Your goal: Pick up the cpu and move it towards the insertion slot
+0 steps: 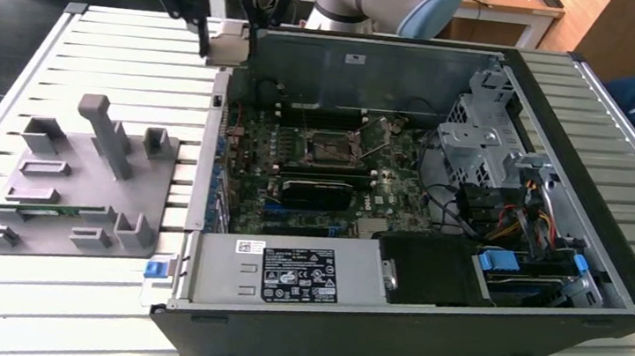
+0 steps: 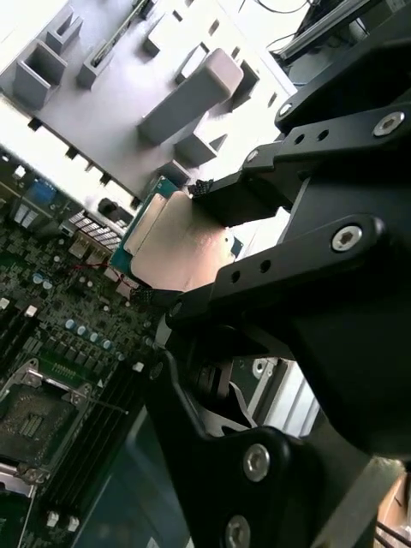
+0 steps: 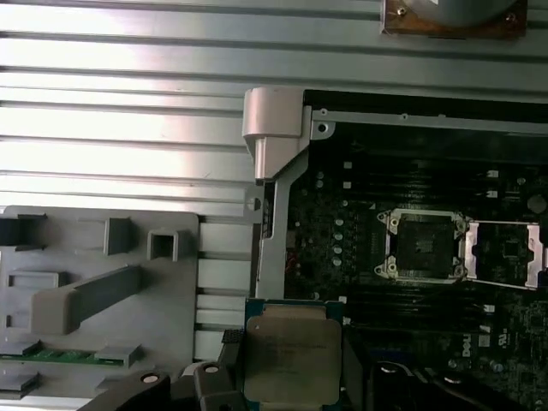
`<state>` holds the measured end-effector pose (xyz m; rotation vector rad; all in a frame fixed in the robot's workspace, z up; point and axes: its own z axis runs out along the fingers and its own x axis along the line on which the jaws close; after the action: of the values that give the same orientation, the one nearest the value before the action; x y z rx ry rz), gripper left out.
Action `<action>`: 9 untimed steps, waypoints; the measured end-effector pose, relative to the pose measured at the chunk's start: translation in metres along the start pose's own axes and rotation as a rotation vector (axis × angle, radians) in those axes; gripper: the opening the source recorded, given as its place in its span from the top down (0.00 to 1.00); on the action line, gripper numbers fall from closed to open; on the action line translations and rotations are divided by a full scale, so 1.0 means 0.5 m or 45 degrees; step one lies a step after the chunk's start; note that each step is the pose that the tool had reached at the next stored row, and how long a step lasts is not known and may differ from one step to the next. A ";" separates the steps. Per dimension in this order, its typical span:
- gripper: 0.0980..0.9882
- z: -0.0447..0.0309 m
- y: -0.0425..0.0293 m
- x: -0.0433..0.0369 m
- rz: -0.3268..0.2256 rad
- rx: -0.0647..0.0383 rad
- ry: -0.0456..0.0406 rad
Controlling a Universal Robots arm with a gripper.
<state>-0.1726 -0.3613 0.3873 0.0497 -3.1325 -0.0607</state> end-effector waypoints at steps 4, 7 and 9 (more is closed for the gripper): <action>0.50 0.000 0.006 -0.023 0.000 0.000 0.000; 0.50 0.000 0.010 -0.042 0.000 0.000 0.000; 0.50 0.000 0.013 -0.053 0.000 0.000 0.000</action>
<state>-0.1462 -0.3540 0.3873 0.0498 -3.1324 -0.0606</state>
